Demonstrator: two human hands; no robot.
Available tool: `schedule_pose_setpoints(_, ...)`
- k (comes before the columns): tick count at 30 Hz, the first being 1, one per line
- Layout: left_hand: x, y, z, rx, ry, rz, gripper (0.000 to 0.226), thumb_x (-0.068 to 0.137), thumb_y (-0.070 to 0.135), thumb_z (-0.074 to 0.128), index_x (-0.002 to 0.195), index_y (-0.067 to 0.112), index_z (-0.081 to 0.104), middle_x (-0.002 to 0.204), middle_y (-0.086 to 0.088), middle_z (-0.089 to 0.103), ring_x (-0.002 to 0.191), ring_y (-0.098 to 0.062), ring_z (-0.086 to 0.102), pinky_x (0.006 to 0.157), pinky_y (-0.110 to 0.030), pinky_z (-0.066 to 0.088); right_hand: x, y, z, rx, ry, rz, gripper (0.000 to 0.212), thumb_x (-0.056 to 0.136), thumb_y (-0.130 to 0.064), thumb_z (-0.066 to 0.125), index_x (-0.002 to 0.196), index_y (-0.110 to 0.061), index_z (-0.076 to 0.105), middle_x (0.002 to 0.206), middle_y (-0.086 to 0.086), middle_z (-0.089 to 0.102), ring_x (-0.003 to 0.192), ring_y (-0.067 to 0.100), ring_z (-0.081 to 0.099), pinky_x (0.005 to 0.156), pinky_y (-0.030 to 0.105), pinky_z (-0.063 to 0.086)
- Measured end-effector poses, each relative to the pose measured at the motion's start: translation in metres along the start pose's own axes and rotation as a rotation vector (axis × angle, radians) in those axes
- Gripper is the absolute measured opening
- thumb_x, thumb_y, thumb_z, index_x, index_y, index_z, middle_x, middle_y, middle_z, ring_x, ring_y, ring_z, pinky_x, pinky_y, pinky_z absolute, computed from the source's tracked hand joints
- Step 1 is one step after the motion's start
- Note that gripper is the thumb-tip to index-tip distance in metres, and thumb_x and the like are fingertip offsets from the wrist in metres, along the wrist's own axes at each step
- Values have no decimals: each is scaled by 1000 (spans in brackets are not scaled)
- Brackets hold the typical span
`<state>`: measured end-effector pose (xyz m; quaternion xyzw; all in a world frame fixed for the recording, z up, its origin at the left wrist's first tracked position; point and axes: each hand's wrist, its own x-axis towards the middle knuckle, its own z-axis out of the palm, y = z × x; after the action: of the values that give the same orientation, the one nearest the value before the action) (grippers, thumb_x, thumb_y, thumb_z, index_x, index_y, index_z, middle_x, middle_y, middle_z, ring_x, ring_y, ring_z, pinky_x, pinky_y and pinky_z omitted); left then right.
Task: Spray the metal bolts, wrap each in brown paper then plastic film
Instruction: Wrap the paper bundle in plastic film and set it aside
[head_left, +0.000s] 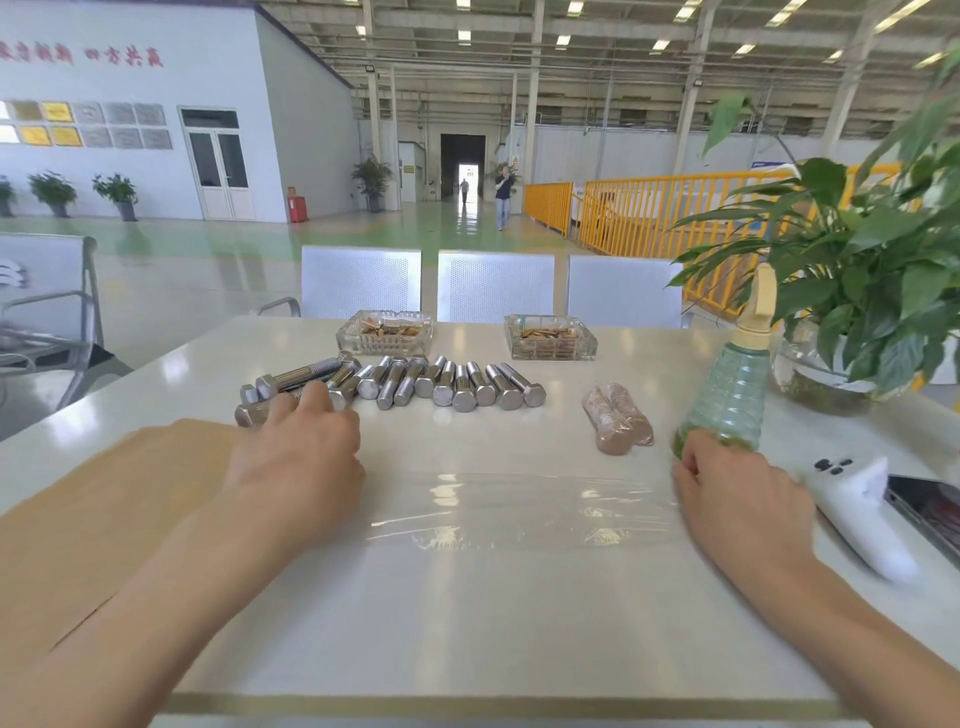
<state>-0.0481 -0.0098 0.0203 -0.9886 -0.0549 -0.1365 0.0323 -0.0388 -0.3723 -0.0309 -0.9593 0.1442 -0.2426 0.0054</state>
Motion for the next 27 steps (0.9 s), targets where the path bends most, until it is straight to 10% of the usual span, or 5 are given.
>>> schedule_pose_setpoints(13,-20,1,4,92,-38,73,37,90,60,47,116,39,62,134,4,27,132,-22,31,101,-34,42,0,1,-5,-46,-81,42,20,100,-39,44,85,-26,38,66,-6,33,67,29,45,60,33,34)
schedule_pose_setpoints(21,-20,-6,3,-6,-31,99,30,94,52,51,119,39,60,150,6,23,140,-24,24,104,-35,39,1,10,-17,165,-75,165,28,101,-31,40,85,-21,60,78,6,59,75,34,55,63,37,46)
schedule_pose_setpoints(27,-12,3,1,42,-35,159,29,95,47,54,122,40,60,156,5,19,146,-24,14,112,-37,32,-14,-21,-35,249,26,-142,9,92,-28,53,89,-36,57,84,-16,60,80,21,57,60,33,40)
